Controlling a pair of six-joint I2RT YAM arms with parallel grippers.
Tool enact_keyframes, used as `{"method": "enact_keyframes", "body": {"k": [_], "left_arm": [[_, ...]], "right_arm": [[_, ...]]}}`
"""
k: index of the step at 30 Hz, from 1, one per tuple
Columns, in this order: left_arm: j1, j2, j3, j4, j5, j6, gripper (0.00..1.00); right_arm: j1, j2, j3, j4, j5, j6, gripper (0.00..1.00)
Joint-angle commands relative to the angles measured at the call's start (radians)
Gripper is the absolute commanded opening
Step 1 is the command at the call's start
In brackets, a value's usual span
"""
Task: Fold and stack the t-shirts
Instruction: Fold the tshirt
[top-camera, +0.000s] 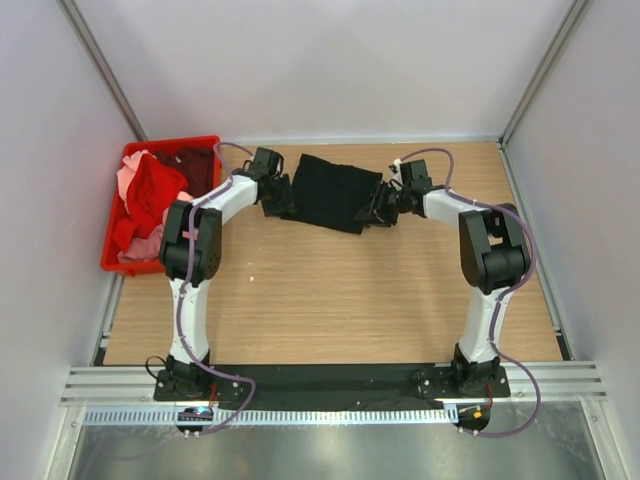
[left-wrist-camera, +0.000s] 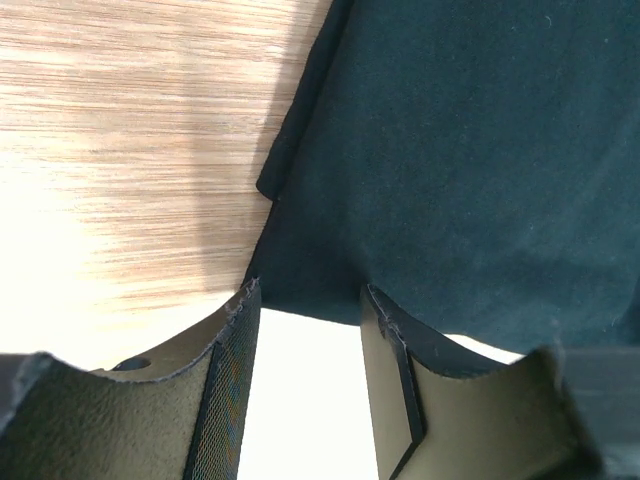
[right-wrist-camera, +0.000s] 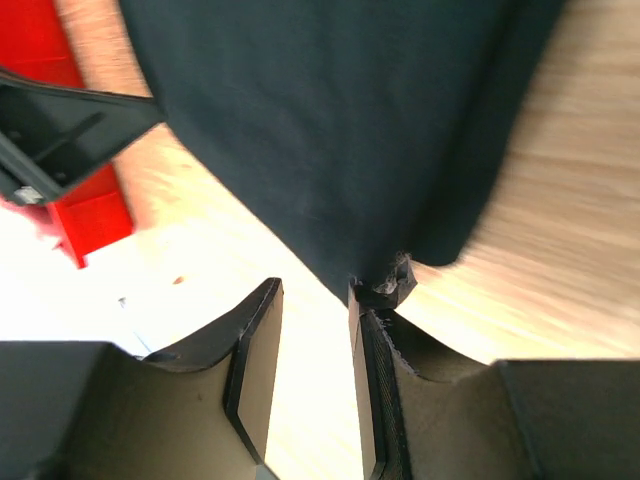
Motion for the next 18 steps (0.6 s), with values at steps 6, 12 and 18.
{"method": "enact_keyframes", "body": {"k": [6, 12, 18], "left_arm": [[0.038, 0.016, -0.023, 0.026, 0.072, 0.042, 0.46], [0.04, 0.002, -0.037, 0.079, 0.149, 0.047, 0.47], [0.04, 0.003, -0.034, 0.093, 0.206, 0.033, 0.29]], "right_arm": [[0.012, -0.017, -0.023, -0.002, 0.123, -0.056, 0.38], [0.022, 0.012, -0.02, 0.071, 0.095, -0.055, 0.38], [0.028, 0.02, -0.026, 0.082, 0.087, -0.056, 0.38]]}}
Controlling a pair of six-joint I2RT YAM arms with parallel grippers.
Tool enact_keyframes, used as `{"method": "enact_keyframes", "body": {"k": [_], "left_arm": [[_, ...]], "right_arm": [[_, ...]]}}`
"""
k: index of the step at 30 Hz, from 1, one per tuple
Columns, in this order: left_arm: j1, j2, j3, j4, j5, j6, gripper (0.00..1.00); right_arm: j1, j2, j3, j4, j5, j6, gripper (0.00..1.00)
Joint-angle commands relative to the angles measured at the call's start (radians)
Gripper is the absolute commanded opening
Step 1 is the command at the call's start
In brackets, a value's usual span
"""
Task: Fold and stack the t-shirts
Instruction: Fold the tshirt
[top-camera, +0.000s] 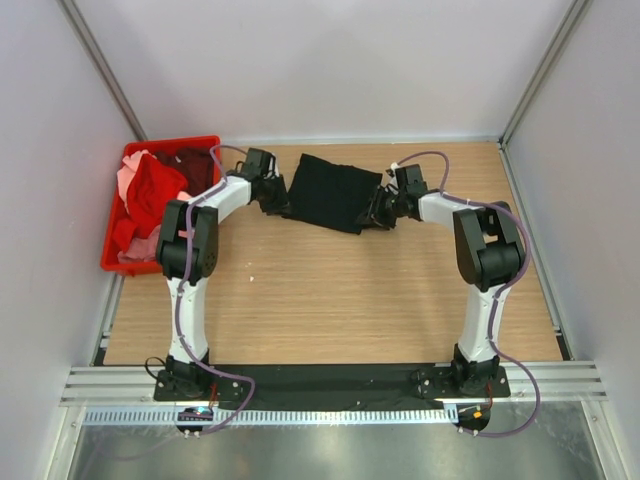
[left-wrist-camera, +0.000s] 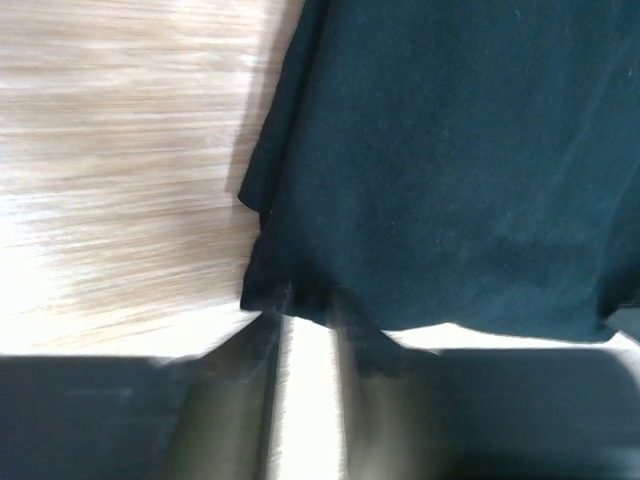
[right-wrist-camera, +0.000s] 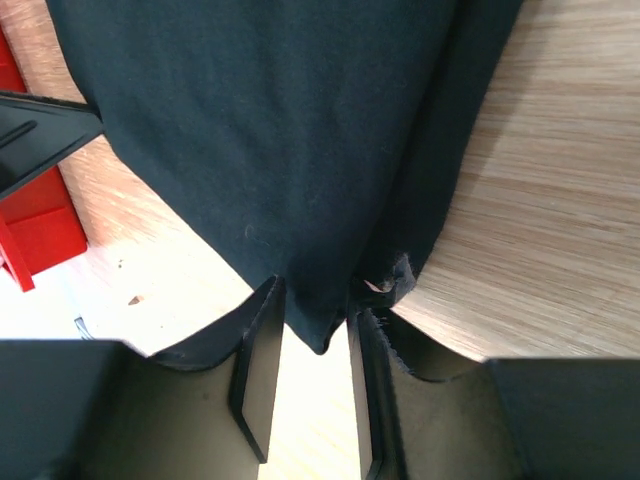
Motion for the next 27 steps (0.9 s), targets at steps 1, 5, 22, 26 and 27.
{"method": "enact_keyframes", "body": {"k": [1, 5, 22, 26, 27], "left_arm": [[0.0, 0.0, -0.006, 0.023, 0.066, 0.005, 0.16], [-0.002, -0.029, -0.032, -0.043, 0.066, -0.055, 0.0], [-0.092, -0.466, -0.581, -0.127, -0.057, -0.213, 0.32], [-0.092, -0.466, -0.441, -0.222, -0.095, -0.143, 0.34], [-0.092, -0.465, -0.405, -0.236, -0.097, -0.133, 0.35]], "right_arm": [[0.008, -0.004, -0.007, 0.049, -0.002, -0.023, 0.36], [0.006, -0.041, -0.024, -0.014, 0.017, -0.066, 0.15], [0.008, -0.395, -0.412, -0.146, 0.044, -0.175, 0.27], [0.005, -0.422, -0.352, -0.219, 0.054, -0.181, 0.4], [0.003, -0.423, -0.334, -0.276, 0.07, -0.186, 0.43]]}}
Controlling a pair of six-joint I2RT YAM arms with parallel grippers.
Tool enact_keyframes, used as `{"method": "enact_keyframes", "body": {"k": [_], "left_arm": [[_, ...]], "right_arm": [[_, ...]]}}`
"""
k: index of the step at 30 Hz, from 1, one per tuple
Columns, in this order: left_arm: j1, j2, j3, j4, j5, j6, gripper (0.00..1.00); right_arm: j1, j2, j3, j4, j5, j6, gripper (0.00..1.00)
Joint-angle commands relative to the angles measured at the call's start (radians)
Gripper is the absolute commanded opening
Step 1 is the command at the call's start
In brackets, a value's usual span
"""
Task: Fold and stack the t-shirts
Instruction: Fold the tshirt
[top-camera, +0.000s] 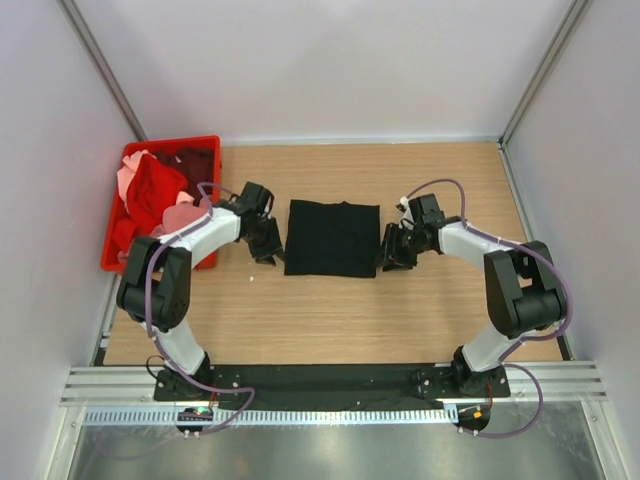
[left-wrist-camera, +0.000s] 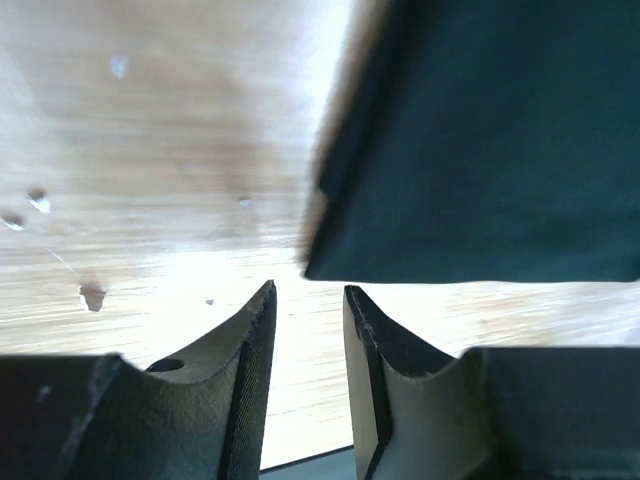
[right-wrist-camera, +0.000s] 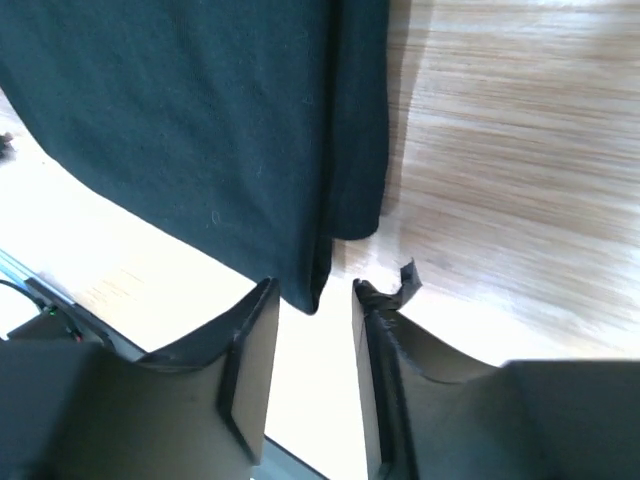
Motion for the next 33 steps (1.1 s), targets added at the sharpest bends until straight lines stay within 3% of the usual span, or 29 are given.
{"method": "enact_keyframes", "body": {"k": [1, 5, 6, 7, 10, 14, 22, 29, 33], "left_arm": [[0.003, -0.026, 0.141, -0.062, -0.042, 0.064, 0.35], [0.005, -0.006, 0.289, -0.054, 0.003, 0.119, 0.36], [0.003, 0.021, 0.311, -0.045, 0.018, 0.127, 0.36], [0.005, 0.038, 0.333, -0.034, 0.056, 0.132, 0.36], [0.003, 0.125, 0.402, 0.016, 0.108, 0.135, 0.36], [0.003, 0.227, 0.434, 0.113, 0.176, 0.107, 0.35], [0.048, 0.397, 0.563, 0.232, 0.153, 0.074, 0.34], [0.12, 0.473, 0.503, 0.303, 0.09, -0.067, 0.34], [0.129, 0.473, 0.442, 0.323, 0.041, -0.109, 0.33]], "right_arm": [[-0.003, -0.04, 0.081, -0.115, 0.063, -0.047, 0.44], [-0.045, -0.045, 0.17, -0.177, 0.086, -0.062, 0.39], [-0.052, -0.033, 0.187, -0.175, 0.074, -0.062, 0.35], [-0.057, -0.023, 0.204, -0.166, 0.036, -0.061, 0.23], [-0.062, 0.041, 0.272, -0.106, -0.032, -0.065, 0.12], [-0.066, 0.156, 0.408, -0.045, -0.114, -0.061, 0.11], [-0.088, 0.427, 0.614, 0.009, -0.19, -0.053, 0.11], [-0.135, 0.561, 0.574, 0.162, -0.135, -0.016, 0.07], [-0.135, 0.549, 0.491, 0.266, -0.116, 0.019, 0.07]]}}
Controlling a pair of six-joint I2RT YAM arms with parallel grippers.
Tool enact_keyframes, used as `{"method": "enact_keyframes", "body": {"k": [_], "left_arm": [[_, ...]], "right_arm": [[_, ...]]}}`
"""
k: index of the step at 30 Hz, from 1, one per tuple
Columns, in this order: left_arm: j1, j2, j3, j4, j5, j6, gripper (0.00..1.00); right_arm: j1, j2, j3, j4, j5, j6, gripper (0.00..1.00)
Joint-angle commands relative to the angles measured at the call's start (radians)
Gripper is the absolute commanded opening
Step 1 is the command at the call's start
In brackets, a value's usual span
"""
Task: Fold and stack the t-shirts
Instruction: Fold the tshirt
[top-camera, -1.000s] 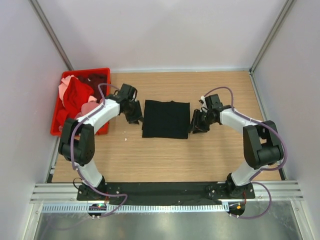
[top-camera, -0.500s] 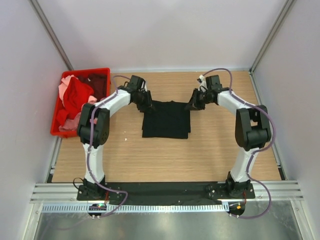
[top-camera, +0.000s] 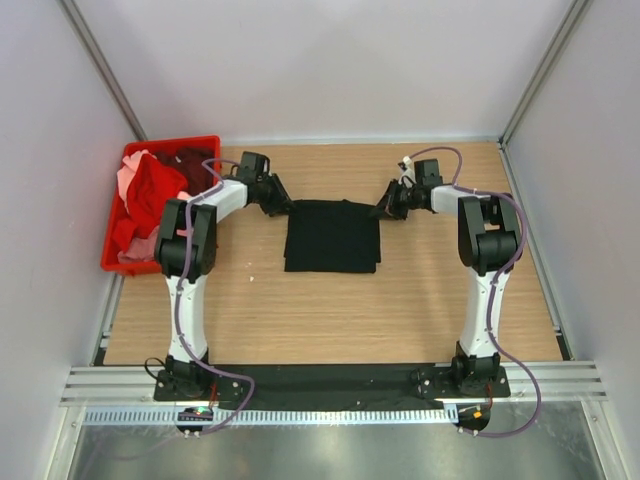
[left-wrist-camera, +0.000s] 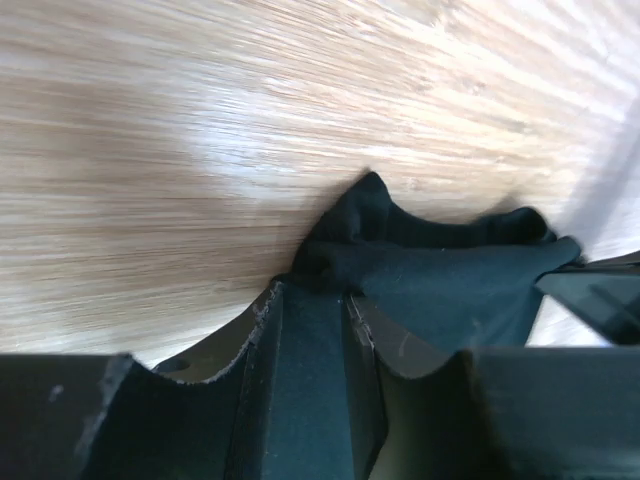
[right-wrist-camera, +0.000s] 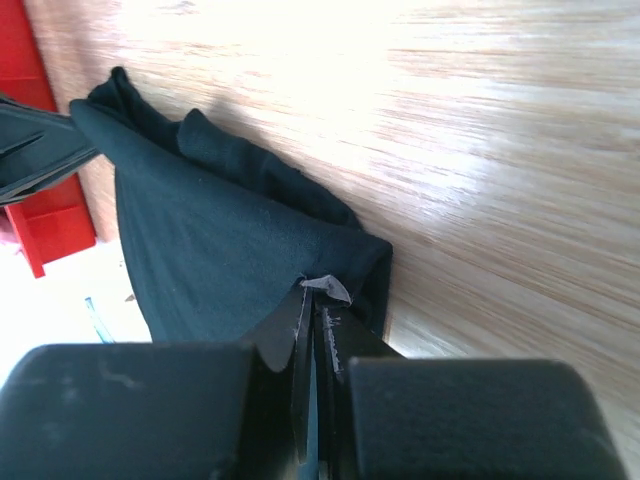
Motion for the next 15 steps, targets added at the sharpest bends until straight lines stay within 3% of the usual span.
{"method": "enact_keyframes", "body": {"k": [1, 6, 9, 10, 15], "left_arm": [[0.005, 0.006, -0.045, 0.043, -0.084, -0.053, 0.33], [0.008, -0.033, -0.033, 0.042, -0.094, -0.036, 0.35], [0.008, -0.077, -0.015, 0.027, -0.058, -0.018, 0.36], [0.01, -0.111, -0.004, 0.011, -0.04, -0.004, 0.36], [0.008, -0.243, 0.019, -0.084, -0.015, 0.047, 0.38]], "right_arm": [[-0.002, 0.002, -0.074, 0.118, 0.088, 0.012, 0.07], [-0.009, 0.008, -0.079, 0.124, 0.079, 0.016, 0.09], [-0.009, -0.039, -0.077, 0.136, 0.057, 0.041, 0.2], [-0.011, -0.078, -0.071, 0.123, 0.057, 0.047, 0.29], [-0.011, -0.193, -0.042, 0.046, 0.057, 0.067, 0.43]]}}
